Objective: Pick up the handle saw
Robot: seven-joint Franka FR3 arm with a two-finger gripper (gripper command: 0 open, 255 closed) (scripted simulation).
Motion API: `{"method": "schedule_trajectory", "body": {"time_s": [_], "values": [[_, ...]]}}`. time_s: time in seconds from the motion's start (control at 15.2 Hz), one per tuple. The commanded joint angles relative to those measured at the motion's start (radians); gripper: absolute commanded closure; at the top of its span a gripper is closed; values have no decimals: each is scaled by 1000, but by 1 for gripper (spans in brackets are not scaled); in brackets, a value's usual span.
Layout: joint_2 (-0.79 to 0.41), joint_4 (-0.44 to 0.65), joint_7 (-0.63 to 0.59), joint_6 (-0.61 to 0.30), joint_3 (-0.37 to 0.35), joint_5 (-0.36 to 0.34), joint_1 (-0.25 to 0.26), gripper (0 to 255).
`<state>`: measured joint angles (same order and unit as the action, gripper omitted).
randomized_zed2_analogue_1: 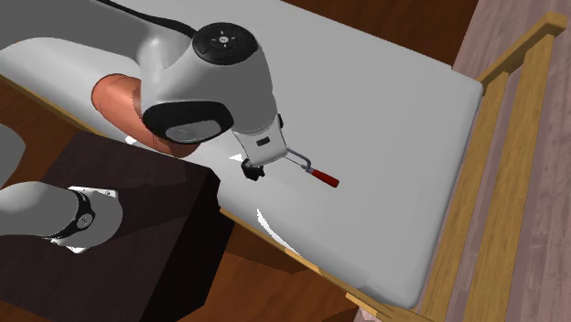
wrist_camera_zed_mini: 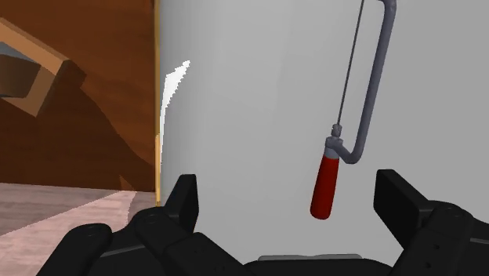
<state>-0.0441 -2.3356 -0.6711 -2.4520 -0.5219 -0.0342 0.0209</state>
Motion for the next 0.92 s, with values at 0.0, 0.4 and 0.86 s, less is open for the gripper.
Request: {"method": "schedule_trajectory", "body": {"time_s": [0.0, 0.4, 0.86], "values": [[-105, 52, -107, -32, -2, -95, 19, 0], [-365, 235, -323, -56, 78, -286, 141, 0], [-646, 507, -458, -33, 174, -377, 284, 0]]}}
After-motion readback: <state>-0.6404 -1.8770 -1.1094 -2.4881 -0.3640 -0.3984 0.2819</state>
